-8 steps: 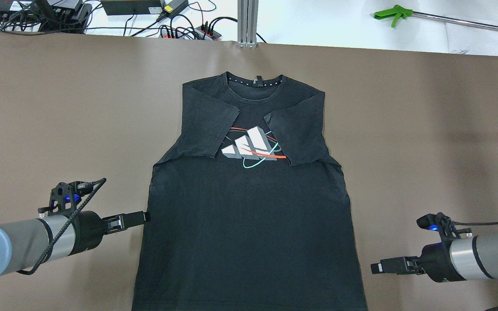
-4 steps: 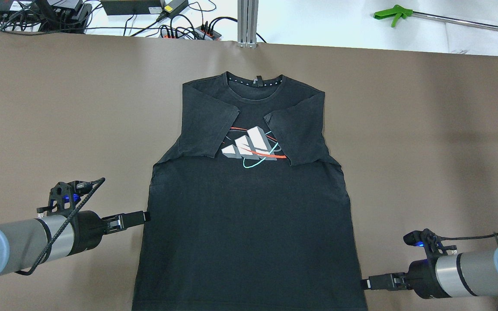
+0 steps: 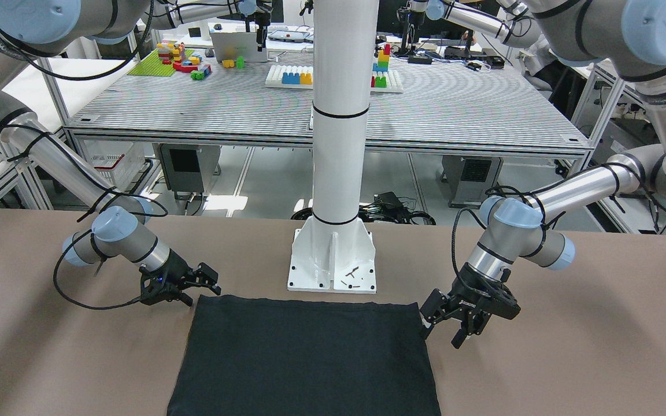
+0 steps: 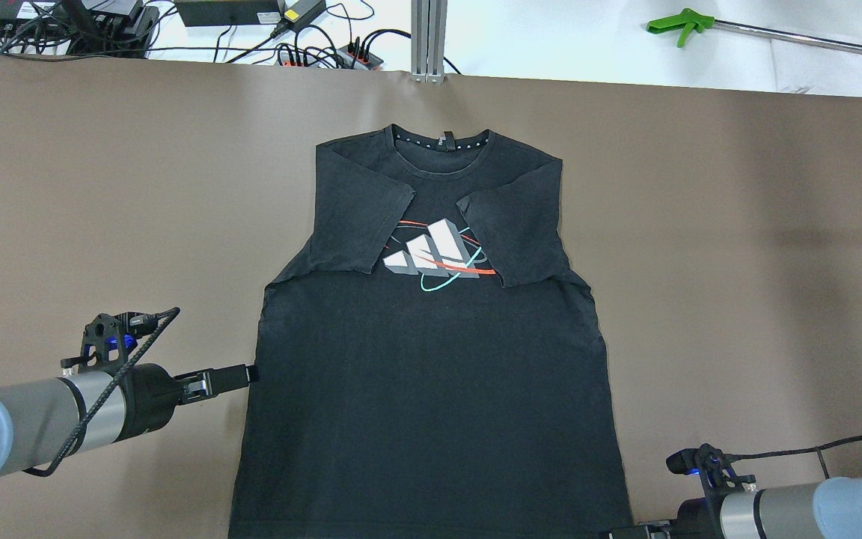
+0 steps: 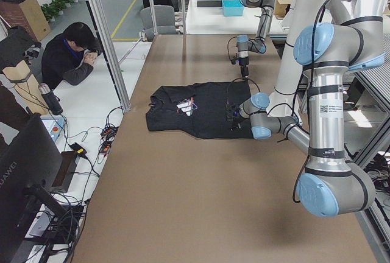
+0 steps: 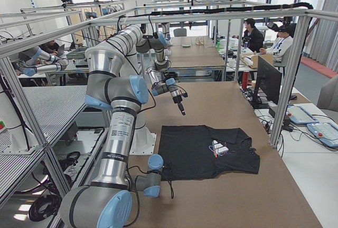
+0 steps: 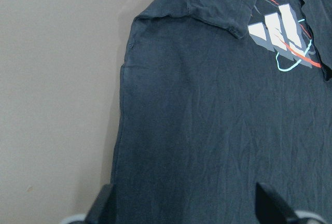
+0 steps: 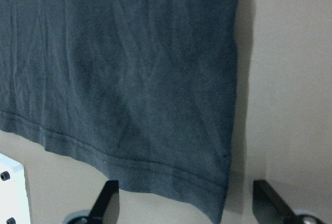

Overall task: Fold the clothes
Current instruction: 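Move both grippers down to the shirt hem corners nearest the robot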

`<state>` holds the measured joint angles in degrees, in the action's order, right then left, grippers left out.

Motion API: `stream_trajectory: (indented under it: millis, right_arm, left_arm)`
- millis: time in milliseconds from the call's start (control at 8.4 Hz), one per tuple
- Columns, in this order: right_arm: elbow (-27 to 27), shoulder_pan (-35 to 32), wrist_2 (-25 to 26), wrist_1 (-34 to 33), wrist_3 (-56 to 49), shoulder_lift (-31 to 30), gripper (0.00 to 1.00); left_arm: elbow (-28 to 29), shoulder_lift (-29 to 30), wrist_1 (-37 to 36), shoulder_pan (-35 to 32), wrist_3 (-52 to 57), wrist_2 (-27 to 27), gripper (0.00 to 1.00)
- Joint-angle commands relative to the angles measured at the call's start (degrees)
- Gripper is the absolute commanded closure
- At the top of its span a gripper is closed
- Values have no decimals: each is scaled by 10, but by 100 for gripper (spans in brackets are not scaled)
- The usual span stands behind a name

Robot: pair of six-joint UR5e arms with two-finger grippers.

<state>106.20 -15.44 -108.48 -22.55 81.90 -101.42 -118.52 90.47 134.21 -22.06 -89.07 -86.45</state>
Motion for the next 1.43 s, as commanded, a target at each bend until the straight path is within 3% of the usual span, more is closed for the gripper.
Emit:
stream_trajectory:
  millis: [0, 119, 715, 834, 1310]
  right_arm:
    - [0, 6, 14, 0, 0, 1, 73]
    - [0, 6, 14, 1, 0, 0, 98]
    - [4, 4, 21, 30, 0, -4, 100]
    - [4, 3, 21, 45, 0, -4, 100]
    - [2, 1, 21, 59, -1, -4, 100]
  left_arm:
    - [0, -1, 0, 0, 0, 5, 6]
    - [-1, -6, 0, 0, 0, 6, 6]
    - [-1, -9, 2, 5, -2, 8, 6]
    - [-1, -14, 4, 30, -7, 20, 6]
    - [-1, -32, 14, 184, -43, 157, 6]
